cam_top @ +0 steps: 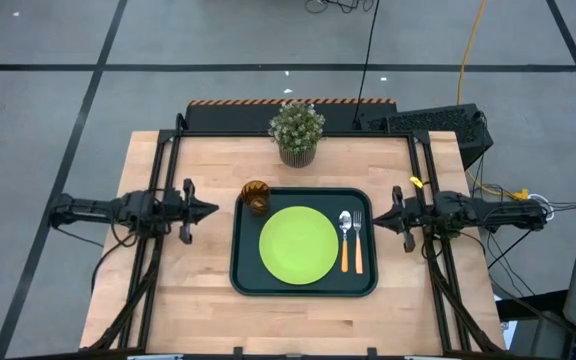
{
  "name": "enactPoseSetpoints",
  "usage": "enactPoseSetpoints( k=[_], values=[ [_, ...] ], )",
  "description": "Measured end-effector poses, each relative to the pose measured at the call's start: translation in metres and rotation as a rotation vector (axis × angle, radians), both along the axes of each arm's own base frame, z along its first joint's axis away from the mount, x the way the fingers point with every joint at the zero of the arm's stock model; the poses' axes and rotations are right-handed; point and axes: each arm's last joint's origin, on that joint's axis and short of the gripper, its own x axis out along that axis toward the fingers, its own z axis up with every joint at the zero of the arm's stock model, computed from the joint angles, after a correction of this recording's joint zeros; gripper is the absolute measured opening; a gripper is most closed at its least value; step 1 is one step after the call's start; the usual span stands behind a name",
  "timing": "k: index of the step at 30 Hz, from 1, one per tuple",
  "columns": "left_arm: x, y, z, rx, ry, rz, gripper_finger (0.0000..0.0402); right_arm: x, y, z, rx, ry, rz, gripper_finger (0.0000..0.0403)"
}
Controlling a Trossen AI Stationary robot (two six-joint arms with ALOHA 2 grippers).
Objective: Pick and place plate/cup/fork/spoon on tray
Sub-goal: Return to Home Position
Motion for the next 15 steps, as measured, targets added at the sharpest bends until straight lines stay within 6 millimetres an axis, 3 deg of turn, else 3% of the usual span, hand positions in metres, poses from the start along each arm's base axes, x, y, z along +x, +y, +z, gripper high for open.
enactPoseSetpoints(
  k=[6, 15],
  values=[
    [0.0033, 0.0016, -0.0043, 0.103, 0.062, 0.015, 0.0009, 0.0066, 0.0002, 0.0026, -0.020, -0.165, -0.002, 0.0000],
    [0.0053, 0.0012, -0.0069, -0.012, 0.085, 0.011, 0.0010, 0.0077, 0.0003, 0.0038, -0.044, -0.176, -0.001, 0.0000]
  ],
)
